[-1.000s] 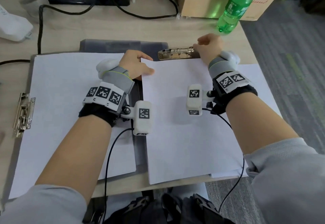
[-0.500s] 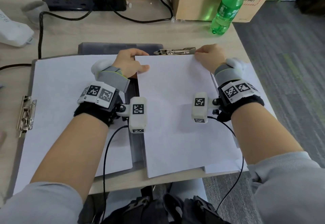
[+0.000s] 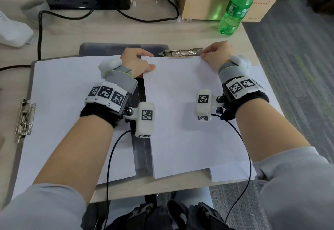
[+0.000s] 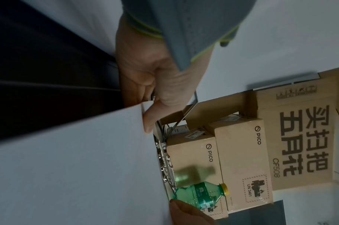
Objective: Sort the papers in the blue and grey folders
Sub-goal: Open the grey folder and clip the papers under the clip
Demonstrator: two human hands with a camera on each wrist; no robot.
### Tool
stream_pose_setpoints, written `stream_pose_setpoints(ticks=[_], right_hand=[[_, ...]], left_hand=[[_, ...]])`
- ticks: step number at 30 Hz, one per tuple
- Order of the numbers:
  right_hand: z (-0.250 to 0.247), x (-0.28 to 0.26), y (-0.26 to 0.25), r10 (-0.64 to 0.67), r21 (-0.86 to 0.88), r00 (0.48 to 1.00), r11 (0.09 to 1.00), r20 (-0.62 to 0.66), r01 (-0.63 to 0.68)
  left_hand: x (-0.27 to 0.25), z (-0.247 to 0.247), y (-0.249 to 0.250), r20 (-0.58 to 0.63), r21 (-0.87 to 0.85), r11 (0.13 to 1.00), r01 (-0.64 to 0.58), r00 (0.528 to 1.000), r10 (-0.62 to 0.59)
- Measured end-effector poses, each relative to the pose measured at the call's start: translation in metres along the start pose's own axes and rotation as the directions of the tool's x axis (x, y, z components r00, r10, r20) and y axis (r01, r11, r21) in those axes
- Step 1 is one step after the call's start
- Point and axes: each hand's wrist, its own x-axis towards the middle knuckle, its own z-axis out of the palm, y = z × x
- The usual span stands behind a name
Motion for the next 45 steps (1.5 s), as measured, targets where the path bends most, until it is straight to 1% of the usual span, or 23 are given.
stream_pose_setpoints(ticks=[6,12,17,26,29,31,33,35,37,39,41,43,45], right_hand=[[0.006,0.006,0.001,0.037,0.055,0.999,0.998,-0.025,-0.036],[0.012,0.006,0.007,0.013,0.096,0.998,0.995,-0.055,-0.008],[0.014,0.008,0.009,-0.016,0.13,0.998,0.991,-0.06,0.023],[0.022,0.012,0.014,-0.056,0.184,0.997,0.981,-0.045,0.064],[0.022,0.011,0.013,-0.087,0.177,0.995,0.98,-0.041,0.093],[0.021,0.011,0.008,-0.081,0.154,0.996,0.984,-0.031,0.085],[0.022,0.011,0.004,-0.051,0.137,0.997,0.989,-0.063,0.059],[0.021,0.009,-0.003,-0.069,0.107,0.992,0.991,-0.11,0.081],[0.02,0.004,-0.012,-0.127,0.154,0.986,0.978,-0.103,0.142],[0.021,-0.002,-0.022,-0.201,0.256,0.977,0.943,-0.068,0.212],[0.026,-0.008,-0.033,-0.251,0.343,0.967,0.906,-0.038,0.248],[0.028,-0.015,-0.041,-0.243,0.411,0.97,0.883,-0.015,0.228],[0.028,-0.02,-0.044,-0.214,0.453,0.977,0.869,-0.021,0.2]], left_hand=[[0.004,0.001,0.001,-0.048,0.094,0.996,-0.012,0.999,0.017],[0.002,0.002,0.005,-0.081,0.144,0.99,0.0,0.997,0.012],[0.003,0.001,0.003,-0.064,0.177,0.984,-0.011,0.998,0.023],[0.006,0.0,0.001,-0.049,0.349,0.932,-0.095,0.992,0.119],[0.005,0.0,0.001,-0.034,0.366,0.919,-0.144,0.985,0.168],[0.006,0.002,0.0,-0.029,0.378,0.907,-0.184,0.977,0.21],[0.007,0.004,-0.001,-0.018,0.388,0.895,-0.219,0.969,0.245],[0.007,0.006,-0.002,0.011,0.396,0.888,-0.232,0.969,0.248],[0.01,0.006,-0.003,0.034,0.405,0.884,-0.232,0.97,0.239],[0.014,0.006,-0.004,0.051,0.402,0.887,-0.225,0.973,0.223],[0.015,0.006,-0.005,0.046,0.406,0.89,-0.207,0.977,0.206],[0.015,0.007,-0.005,0.035,0.411,0.889,-0.201,0.978,0.206],[0.015,0.007,-0.005,0.033,0.407,0.893,-0.194,0.98,0.198]])
